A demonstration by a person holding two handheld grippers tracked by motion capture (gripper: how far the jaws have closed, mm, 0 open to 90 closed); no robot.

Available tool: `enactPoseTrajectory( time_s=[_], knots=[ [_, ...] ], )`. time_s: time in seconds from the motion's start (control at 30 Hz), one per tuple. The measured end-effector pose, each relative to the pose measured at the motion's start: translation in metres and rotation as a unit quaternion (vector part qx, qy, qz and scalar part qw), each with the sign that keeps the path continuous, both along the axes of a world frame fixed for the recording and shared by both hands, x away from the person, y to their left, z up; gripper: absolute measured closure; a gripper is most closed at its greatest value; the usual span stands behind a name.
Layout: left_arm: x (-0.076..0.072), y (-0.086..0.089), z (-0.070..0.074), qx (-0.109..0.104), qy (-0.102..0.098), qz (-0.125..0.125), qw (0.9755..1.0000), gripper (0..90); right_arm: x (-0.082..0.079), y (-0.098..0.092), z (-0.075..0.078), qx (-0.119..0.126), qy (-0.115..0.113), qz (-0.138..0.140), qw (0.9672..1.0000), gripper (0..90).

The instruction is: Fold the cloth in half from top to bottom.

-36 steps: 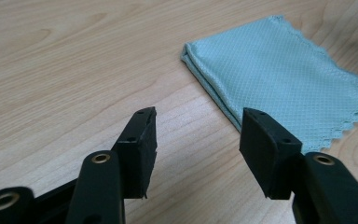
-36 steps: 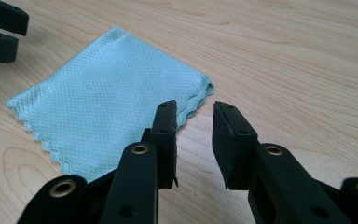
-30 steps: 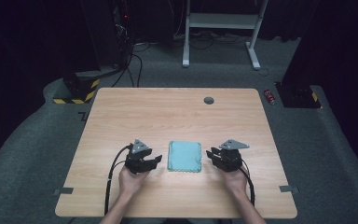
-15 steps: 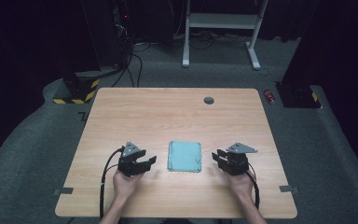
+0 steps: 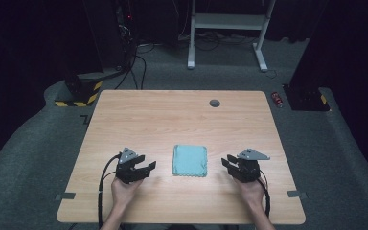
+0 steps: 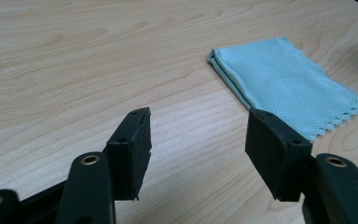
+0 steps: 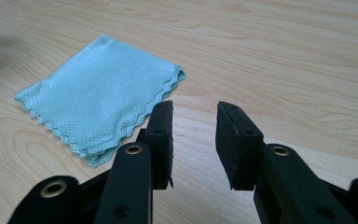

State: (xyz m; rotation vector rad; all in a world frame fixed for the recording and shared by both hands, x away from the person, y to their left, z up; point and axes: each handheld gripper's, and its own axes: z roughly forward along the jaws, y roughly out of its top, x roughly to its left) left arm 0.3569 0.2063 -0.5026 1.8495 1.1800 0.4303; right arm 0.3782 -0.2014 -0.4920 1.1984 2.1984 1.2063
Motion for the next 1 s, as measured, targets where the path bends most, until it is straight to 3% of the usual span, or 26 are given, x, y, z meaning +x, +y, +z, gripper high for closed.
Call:
enactPoseTrajectory(
  time_s=[0.43, 1.0],
  knots=[
    [-0.007, 0.011, -0.003, 0.016, -0.002, 0.017, 0.9997, 40.5, -0.007, -0.015, -0.006, 0.000, 0.004, -0.016, 0.9999, 66.3],
    [-0.009, 0.014, -0.011, 0.067, 0.004, 0.034, 0.9972, 40.1, -0.012, -0.029, -0.015, -0.013, 0.017, -0.036, 0.9991, 66.4]
  ],
)
